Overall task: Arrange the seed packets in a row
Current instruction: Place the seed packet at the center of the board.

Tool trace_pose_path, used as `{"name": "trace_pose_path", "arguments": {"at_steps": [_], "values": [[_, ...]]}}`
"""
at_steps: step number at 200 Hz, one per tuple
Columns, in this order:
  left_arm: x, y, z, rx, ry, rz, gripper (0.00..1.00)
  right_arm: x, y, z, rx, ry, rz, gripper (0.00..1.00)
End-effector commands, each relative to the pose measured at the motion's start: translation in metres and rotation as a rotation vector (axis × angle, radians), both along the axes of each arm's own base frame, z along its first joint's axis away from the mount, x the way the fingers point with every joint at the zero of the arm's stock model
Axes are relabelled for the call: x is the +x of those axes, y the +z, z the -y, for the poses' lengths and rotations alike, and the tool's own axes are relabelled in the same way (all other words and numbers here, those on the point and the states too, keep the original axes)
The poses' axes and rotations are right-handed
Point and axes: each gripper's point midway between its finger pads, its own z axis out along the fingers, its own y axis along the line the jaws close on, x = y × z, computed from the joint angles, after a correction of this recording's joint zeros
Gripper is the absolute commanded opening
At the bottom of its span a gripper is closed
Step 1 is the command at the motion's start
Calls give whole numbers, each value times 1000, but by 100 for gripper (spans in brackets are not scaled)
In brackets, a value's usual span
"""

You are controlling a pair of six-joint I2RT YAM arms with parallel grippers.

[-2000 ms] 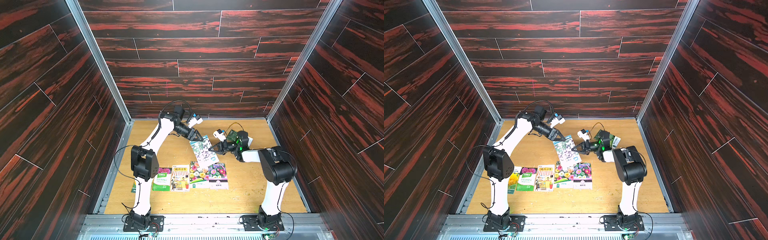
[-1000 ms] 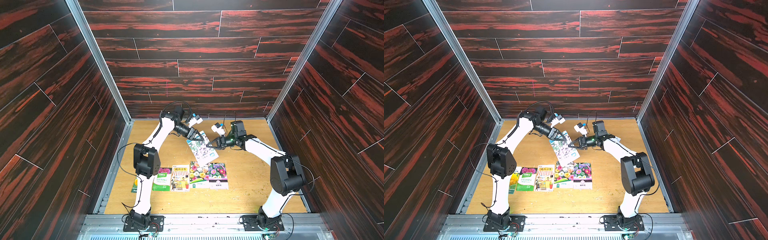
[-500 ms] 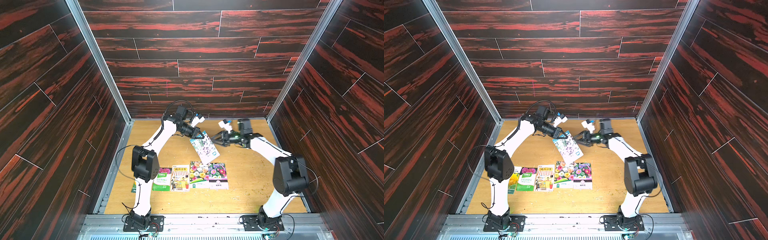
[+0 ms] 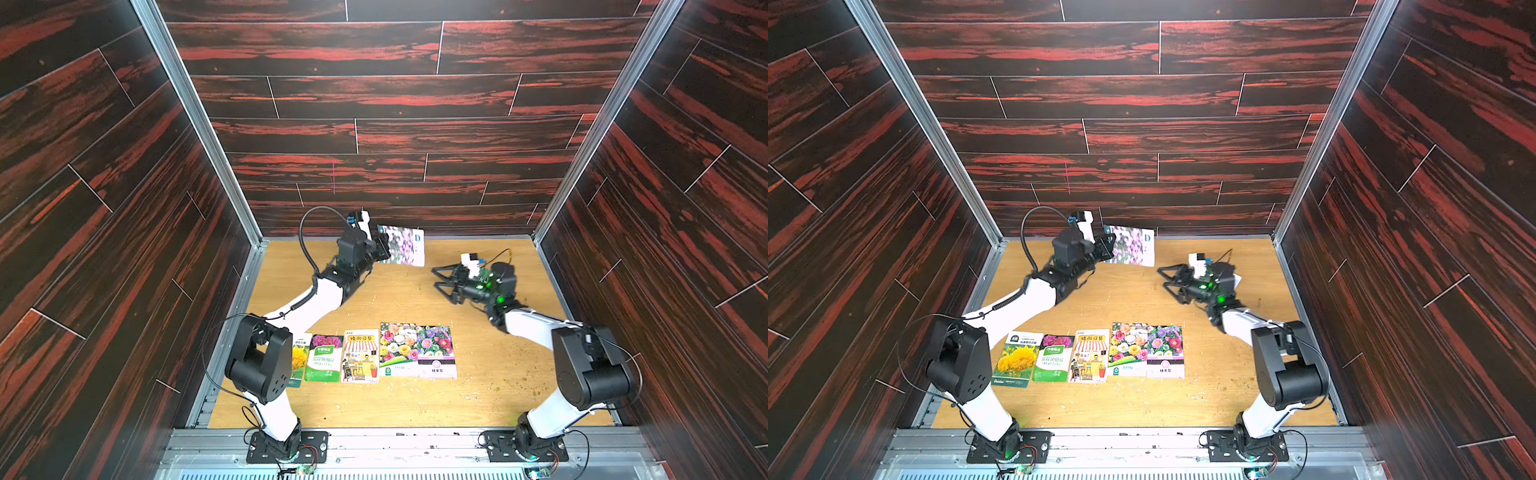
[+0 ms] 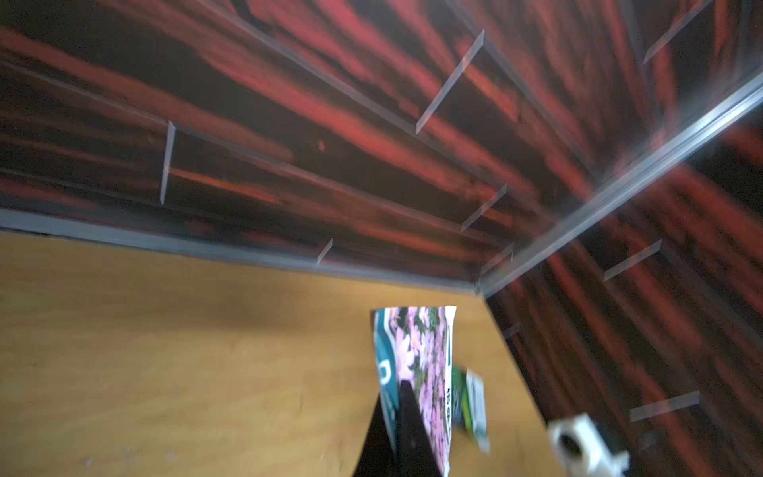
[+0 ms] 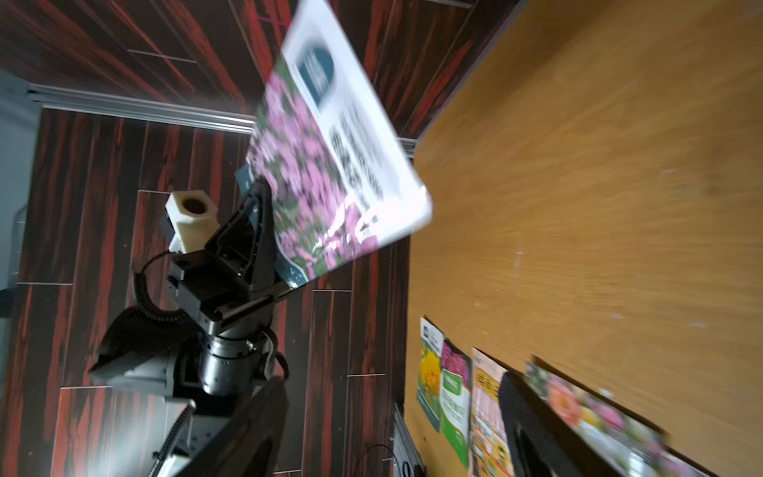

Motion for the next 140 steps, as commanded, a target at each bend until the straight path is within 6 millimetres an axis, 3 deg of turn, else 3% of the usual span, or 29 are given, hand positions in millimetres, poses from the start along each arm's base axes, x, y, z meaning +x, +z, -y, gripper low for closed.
{"name": "trace_pose_path", "arguments": {"at_steps": [1,24,54,89,140], "values": [[-10,72,-17,-204,173,201,0,10,35,-16,126,-72,106,81],[-18,79,-6,-313,128,197,0,17,46,-20,188,-93,146,79],[-33,82,-5,-374,116,182,0,28,48,-25,202,-91,156,76],[-43,70,-13,-367,132,152,0,28,64,-22,241,-106,227,72],[-45,53,-7,-365,109,119,0,31,72,-25,270,-90,251,68]]}}
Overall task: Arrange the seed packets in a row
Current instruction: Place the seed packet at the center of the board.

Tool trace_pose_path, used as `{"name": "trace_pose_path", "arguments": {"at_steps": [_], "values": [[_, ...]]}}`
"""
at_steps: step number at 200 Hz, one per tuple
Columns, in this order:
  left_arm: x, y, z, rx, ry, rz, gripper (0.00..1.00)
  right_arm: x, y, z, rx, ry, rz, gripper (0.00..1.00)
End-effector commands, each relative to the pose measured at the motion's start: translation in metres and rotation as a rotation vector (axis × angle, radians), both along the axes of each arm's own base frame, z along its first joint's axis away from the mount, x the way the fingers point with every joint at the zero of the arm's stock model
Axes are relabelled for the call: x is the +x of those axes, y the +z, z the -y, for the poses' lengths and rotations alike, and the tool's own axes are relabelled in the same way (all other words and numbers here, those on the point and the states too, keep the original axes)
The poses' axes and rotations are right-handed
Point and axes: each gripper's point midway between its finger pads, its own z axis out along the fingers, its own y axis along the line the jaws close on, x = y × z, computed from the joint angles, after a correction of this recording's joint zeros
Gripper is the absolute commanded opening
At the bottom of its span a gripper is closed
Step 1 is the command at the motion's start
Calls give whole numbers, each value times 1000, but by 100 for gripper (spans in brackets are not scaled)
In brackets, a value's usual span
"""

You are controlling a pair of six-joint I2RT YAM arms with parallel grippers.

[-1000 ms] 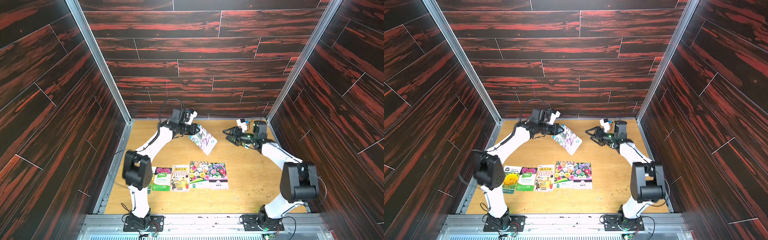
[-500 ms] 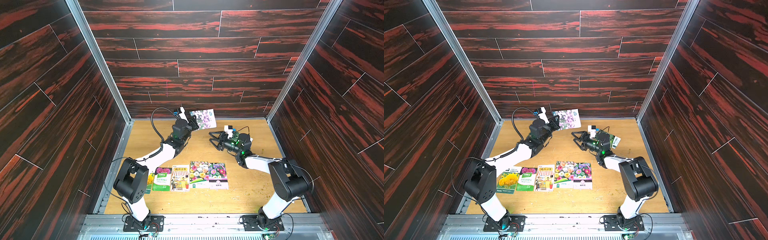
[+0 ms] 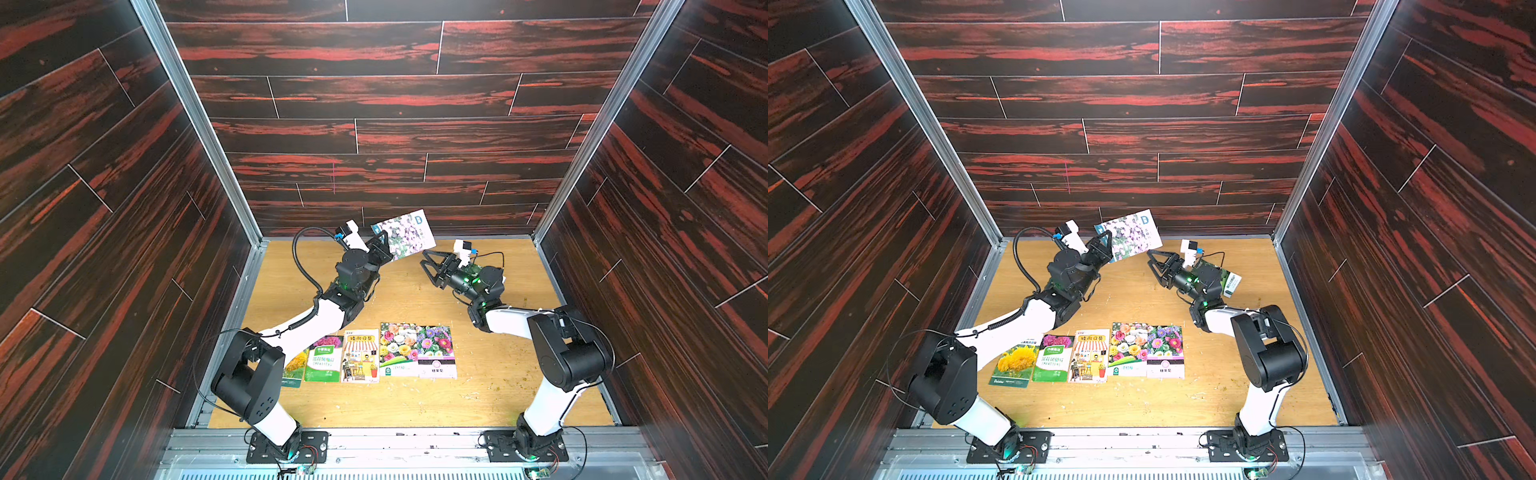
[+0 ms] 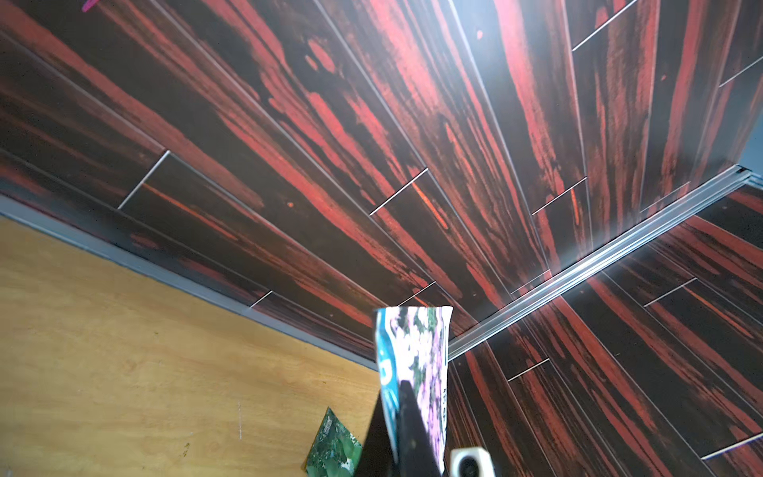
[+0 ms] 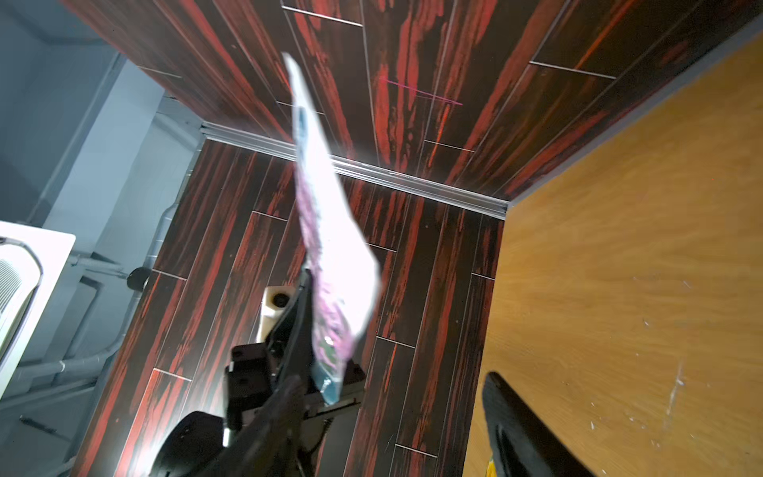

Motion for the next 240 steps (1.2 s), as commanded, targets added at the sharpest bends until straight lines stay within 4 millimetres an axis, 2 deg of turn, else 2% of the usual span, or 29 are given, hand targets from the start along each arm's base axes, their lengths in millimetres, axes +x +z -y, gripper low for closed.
{"name": "trace_pose_path", "arguments": {"at_steps": [1,13,21,33,42,47,58,76,79,83,96,104,107,119,143,154,166,189,202,209,213,240], "values": [[-6,14,-1,-38,-1,35,0,3,15,-3,36,9,53,69],[-5,15,2,-38,-19,35,0,4,18,-3,42,13,64,63],[-5,14,5,-37,-30,30,0,4,20,-4,39,18,71,55],[-5,10,7,-20,-30,15,0,6,22,-6,31,31,82,35],[-6,9,8,-11,-30,10,0,9,21,-6,28,33,79,16],[-6,8,9,-7,-35,10,0,10,21,-5,28,34,79,9],[-7,6,13,4,-60,1,0,14,20,-3,24,39,80,0],[-11,-2,17,30,-88,-19,1,16,19,4,18,48,85,0],[-12,-3,17,35,-91,-21,5,17,19,6,16,47,86,0],[-14,-5,16,46,-89,-26,16,16,19,9,14,48,87,0],[-17,-13,10,93,-72,-54,71,13,16,18,7,69,89,0],[-18,-19,7,137,-62,-70,96,11,13,27,2,81,82,0],[-19,-19,6,156,-65,-69,100,9,11,29,-1,87,79,0],[-22,-26,-2,242,-76,-90,100,3,3,43,-34,127,46,0],[-28,-38,-23,339,-119,-115,100,-22,-16,75,-121,201,-46,0],[-29,-44,-22,348,-211,-103,100,-38,-25,83,-162,265,-119,0],[-33,-54,-8,343,-388,-94,100,-59,-33,86,-206,317,-198,0],[-58,-68,40,297,-811,-42,100,-99,-45,88,-402,323,-262,0],[-61,-85,52,263,-930,-141,100,-116,-43,93,-449,309,-266,0],[-69,-83,56,267,-1003,-145,100,-123,-43,96,-470,290,-279,0],[-71,-93,60,270,-1041,-167,100,-127,-44,98,-480,285,-284,0],[-108,-83,77,292,-1204,-60,100,-144,-51,102,-519,266,-293,0]]}}
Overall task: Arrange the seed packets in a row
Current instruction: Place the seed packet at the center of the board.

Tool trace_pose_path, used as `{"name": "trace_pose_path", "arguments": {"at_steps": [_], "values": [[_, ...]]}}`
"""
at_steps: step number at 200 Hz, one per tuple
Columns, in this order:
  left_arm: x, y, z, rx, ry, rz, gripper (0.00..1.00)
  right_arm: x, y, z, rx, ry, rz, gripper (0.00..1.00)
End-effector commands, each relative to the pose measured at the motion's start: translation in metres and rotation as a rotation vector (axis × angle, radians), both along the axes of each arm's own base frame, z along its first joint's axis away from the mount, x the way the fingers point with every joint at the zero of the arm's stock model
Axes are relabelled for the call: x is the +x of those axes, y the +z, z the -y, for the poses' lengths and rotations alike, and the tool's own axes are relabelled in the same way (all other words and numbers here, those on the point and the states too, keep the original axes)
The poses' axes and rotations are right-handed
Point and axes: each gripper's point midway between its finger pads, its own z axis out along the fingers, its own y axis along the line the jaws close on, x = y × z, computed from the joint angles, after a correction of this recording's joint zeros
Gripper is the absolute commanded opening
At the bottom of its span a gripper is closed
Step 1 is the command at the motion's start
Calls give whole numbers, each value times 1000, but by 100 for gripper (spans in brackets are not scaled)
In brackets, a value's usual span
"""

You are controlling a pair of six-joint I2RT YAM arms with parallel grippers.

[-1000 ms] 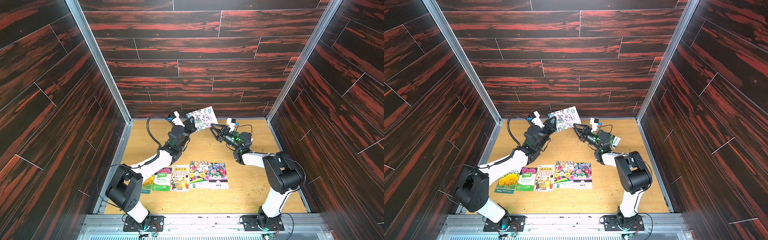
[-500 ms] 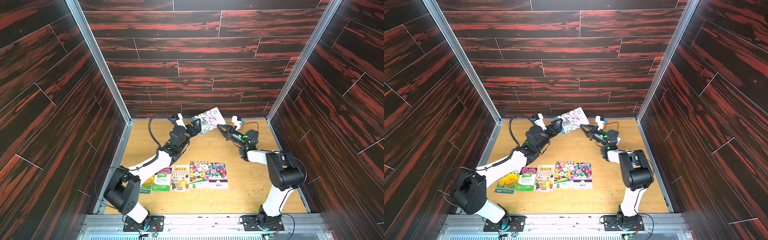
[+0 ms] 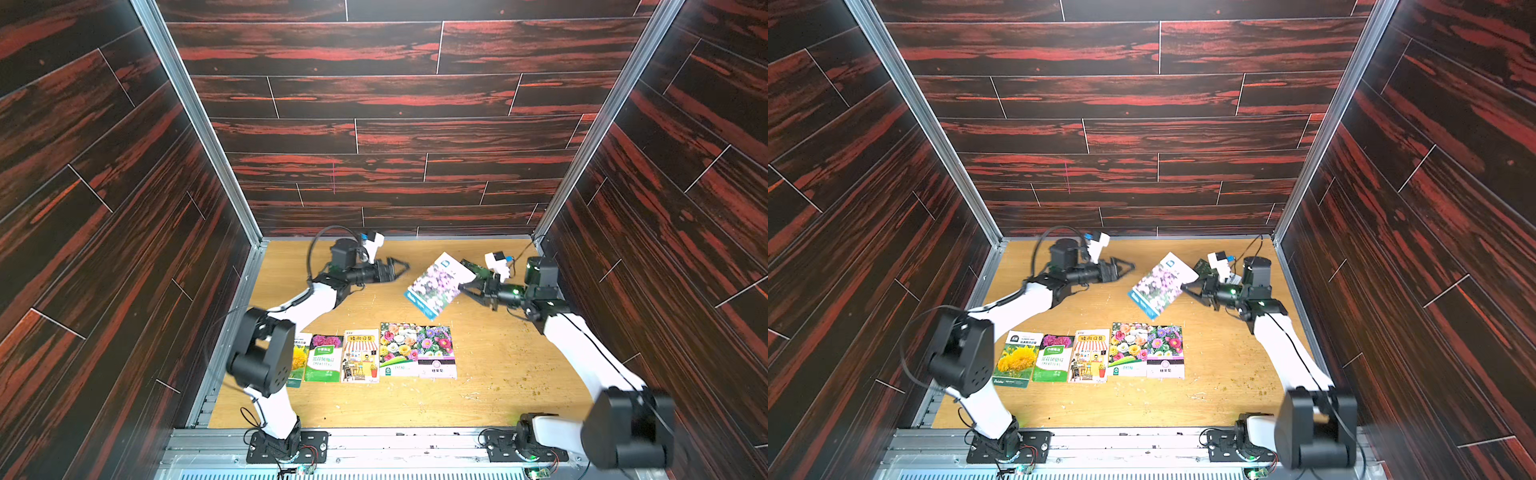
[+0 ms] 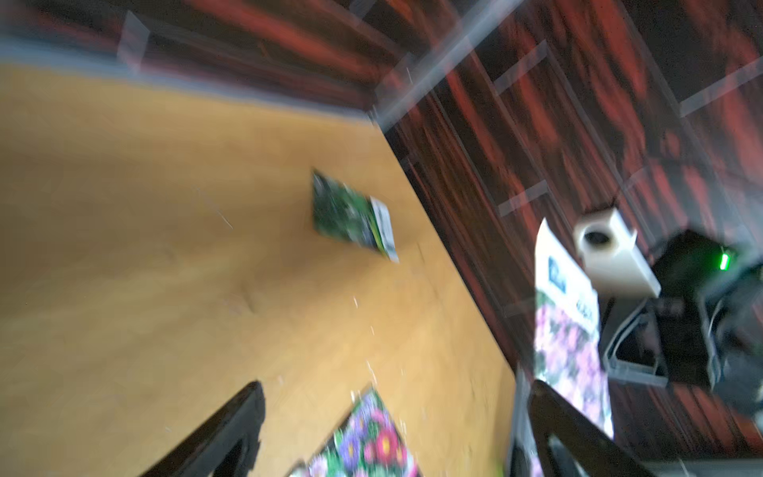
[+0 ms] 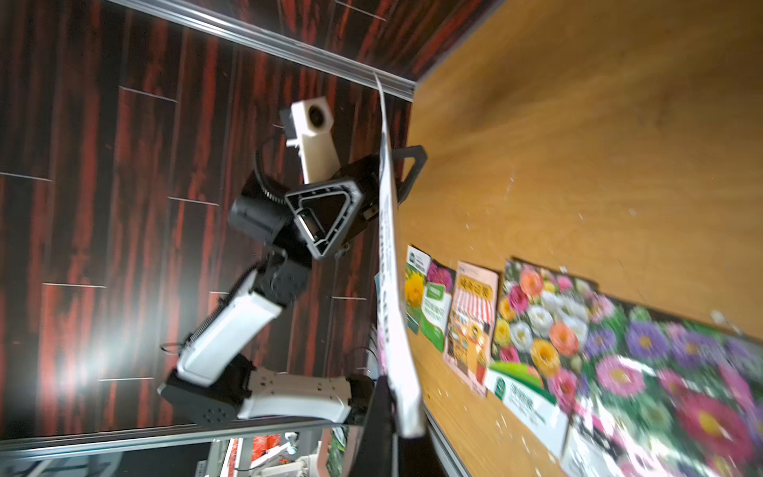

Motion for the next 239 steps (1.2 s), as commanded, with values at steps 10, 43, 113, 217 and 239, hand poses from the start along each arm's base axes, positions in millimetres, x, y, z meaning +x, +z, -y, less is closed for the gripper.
{"name": "trace_pose_path", "arguments": {"at_steps": [10,43,113,217,239], "values": [[-74,45,26,-86,-368,99,100,-36,-44,6,-88,25,-142,0],[-109,27,46,23,-513,60,100,-39,-48,3,-65,49,-143,0],[-84,-14,58,195,-403,29,100,-48,-31,0,-30,80,-85,0],[-98,3,110,53,-546,-40,0,-46,-47,5,-78,45,-105,24],[-98,3,116,30,-502,-39,0,-38,-55,15,-134,-24,-121,44]]}}
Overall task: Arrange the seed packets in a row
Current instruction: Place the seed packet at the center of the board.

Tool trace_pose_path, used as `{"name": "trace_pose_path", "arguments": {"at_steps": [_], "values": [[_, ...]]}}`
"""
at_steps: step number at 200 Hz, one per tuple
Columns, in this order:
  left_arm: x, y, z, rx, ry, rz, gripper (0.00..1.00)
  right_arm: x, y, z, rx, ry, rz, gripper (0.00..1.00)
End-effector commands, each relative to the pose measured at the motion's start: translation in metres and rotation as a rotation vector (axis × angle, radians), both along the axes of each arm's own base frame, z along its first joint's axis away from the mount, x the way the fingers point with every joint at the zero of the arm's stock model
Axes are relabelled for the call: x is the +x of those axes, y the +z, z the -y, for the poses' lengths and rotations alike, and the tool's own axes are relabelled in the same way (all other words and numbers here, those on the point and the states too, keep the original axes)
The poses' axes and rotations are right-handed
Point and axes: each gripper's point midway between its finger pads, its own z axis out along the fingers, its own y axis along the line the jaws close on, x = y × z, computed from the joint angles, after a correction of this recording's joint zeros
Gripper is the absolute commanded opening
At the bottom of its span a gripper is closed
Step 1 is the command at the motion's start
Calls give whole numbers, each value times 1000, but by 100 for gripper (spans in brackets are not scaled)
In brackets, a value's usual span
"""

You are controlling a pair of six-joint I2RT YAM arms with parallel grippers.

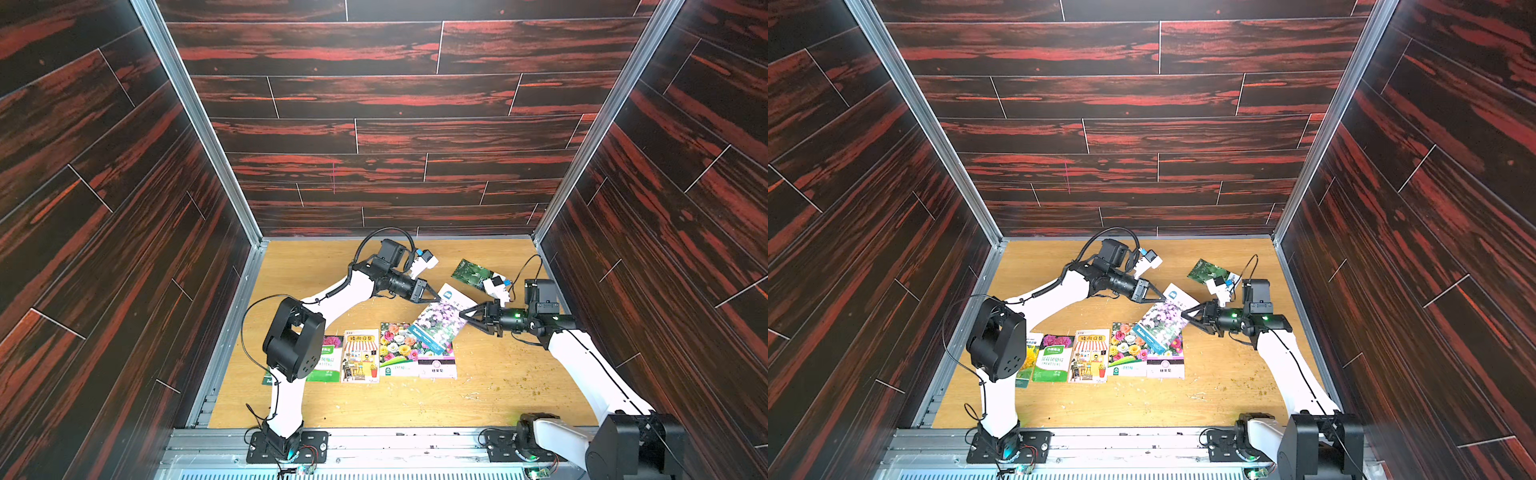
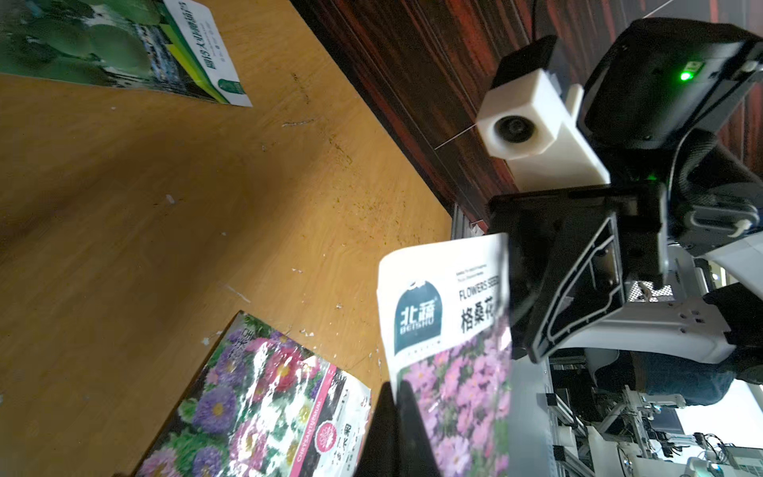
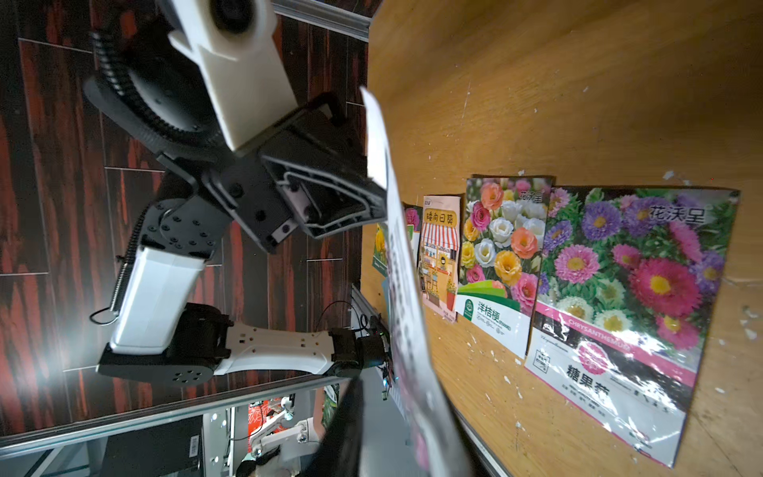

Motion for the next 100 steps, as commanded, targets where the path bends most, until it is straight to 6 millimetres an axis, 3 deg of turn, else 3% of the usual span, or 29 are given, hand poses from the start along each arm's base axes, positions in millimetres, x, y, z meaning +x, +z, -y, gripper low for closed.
{"name": "trace_pose_path", "arguments": {"at_steps": [1,11,22,38,55,78,100], "values": [[-17,11,15,-56,-23,-3,0,7,-12,11,-68,-64,-17,44],[-9,10,19,-70,40,-10,0,14,-18,22,-106,-128,-34,52],[11,5,19,-61,181,-27,0,23,-32,48,-215,-259,-76,58],[35,-4,24,-87,357,-111,0,29,-49,91,-350,-445,-132,62],[48,-23,30,-95,486,-169,0,29,-63,120,-386,-546,-191,62],[55,-55,37,-45,644,-215,0,29,-73,135,-410,-594,-216,62],[53,-55,52,-83,717,-232,0,30,-75,135,-413,-596,-204,62]]}}
